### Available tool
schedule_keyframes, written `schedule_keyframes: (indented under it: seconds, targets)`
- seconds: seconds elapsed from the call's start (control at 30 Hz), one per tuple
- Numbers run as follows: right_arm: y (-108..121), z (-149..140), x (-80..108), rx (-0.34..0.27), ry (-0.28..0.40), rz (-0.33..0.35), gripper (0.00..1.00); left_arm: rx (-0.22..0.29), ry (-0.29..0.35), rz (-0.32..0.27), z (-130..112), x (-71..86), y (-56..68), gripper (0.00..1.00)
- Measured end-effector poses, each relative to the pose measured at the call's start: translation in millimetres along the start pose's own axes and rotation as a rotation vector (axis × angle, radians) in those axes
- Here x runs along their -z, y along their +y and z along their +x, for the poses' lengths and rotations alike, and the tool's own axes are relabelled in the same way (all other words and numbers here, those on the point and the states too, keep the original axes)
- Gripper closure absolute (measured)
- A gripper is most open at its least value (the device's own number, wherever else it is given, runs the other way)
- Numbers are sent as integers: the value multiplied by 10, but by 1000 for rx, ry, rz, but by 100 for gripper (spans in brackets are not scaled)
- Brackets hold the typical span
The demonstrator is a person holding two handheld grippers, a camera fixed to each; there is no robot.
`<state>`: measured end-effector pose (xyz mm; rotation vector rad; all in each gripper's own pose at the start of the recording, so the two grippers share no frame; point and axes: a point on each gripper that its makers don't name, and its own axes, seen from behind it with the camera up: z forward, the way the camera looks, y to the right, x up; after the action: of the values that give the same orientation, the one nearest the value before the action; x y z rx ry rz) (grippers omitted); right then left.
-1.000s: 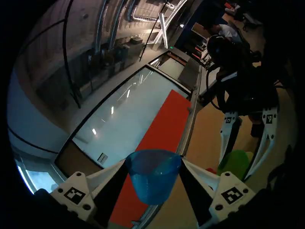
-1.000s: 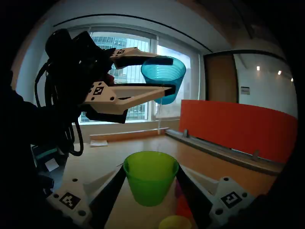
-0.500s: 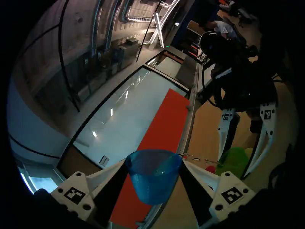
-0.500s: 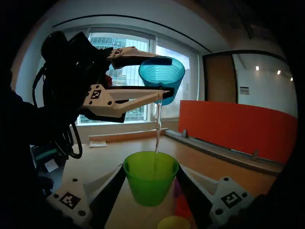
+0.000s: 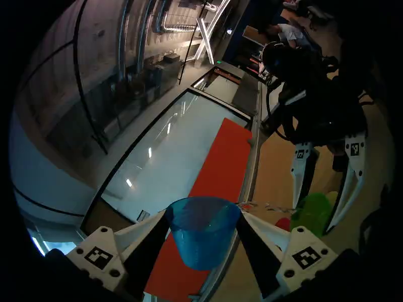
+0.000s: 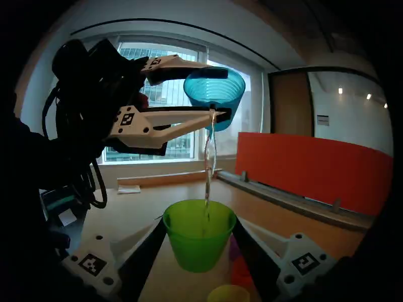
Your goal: Pour water
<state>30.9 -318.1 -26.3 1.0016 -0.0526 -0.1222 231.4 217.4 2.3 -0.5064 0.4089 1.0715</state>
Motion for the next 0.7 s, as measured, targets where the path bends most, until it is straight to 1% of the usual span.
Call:
schedule_keyframes:
  seconds: [0.17, 0.7]
  targets:
    - [1, 0, 2, 0, 0, -1, 8, -7, 3, 4, 18, 4, -19, 12]
    - [8, -16, -12, -1, 1, -2, 8, -57, 8, 9, 71, -2, -58, 12]
